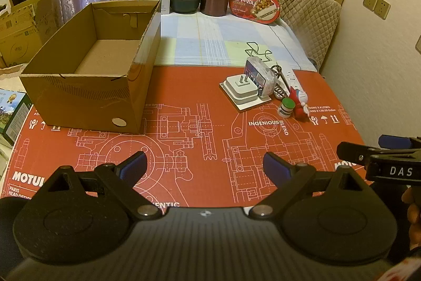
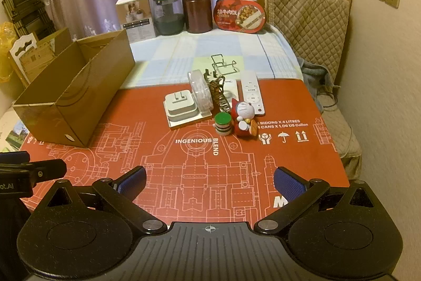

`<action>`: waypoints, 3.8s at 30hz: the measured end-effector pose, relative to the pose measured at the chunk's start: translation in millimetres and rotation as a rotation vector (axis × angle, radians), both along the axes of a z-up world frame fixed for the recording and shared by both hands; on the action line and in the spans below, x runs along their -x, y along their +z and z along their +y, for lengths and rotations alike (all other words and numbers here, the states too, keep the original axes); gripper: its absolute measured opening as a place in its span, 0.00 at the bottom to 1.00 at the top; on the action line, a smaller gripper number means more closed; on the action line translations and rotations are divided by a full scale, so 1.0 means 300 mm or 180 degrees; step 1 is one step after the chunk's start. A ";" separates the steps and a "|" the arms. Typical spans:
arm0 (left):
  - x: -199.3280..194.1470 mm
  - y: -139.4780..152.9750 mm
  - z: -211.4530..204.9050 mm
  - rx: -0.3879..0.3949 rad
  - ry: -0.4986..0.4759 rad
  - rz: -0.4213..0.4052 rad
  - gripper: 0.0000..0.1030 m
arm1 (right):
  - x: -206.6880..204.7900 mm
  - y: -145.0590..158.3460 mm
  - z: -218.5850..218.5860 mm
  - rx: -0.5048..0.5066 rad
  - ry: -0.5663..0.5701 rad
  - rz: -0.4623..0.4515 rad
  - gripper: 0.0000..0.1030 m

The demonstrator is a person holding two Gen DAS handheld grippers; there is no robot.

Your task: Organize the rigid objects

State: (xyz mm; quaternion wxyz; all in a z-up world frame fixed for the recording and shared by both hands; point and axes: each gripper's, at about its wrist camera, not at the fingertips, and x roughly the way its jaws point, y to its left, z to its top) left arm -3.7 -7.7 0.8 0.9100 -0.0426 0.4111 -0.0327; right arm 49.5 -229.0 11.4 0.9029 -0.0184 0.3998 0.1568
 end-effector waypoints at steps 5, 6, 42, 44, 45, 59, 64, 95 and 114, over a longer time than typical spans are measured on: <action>0.001 -0.004 0.000 0.0006 -0.0007 0.0001 0.90 | -0.001 -0.001 -0.002 0.0000 0.0000 0.0001 0.98; 0.001 -0.005 -0.001 0.0007 -0.0005 0.0001 0.90 | 0.000 -0.001 -0.002 0.0000 -0.0001 0.0000 0.98; 0.000 -0.010 -0.001 0.0011 -0.0001 0.0010 0.90 | 0.000 -0.009 -0.006 0.0007 0.0001 0.0009 0.98; -0.001 -0.013 -0.003 0.0013 0.0004 0.0015 0.90 | 0.001 -0.008 -0.006 0.0012 0.0000 0.0008 0.98; -0.002 -0.016 -0.004 0.0013 0.0005 0.0020 0.90 | -0.001 -0.011 -0.008 0.0012 -0.0005 0.0010 0.98; -0.116 -0.062 -0.034 0.0089 0.0058 0.0022 0.90 | -0.102 -0.043 -0.098 0.0002 -0.0207 -0.0135 0.98; -0.213 -0.107 -0.072 0.0076 -0.0028 0.0038 0.90 | -0.181 -0.058 -0.131 -0.0040 -0.0245 -0.0146 0.97; -0.571 -0.367 -0.192 0.0163 -0.0486 -0.0048 0.84 | -0.667 -0.352 -0.117 -0.0237 0.0175 0.0230 0.44; -0.635 -0.429 -0.381 0.0067 -0.1249 -0.0258 0.41 | -0.614 -0.335 -0.221 -0.0529 -0.0200 0.0314 0.39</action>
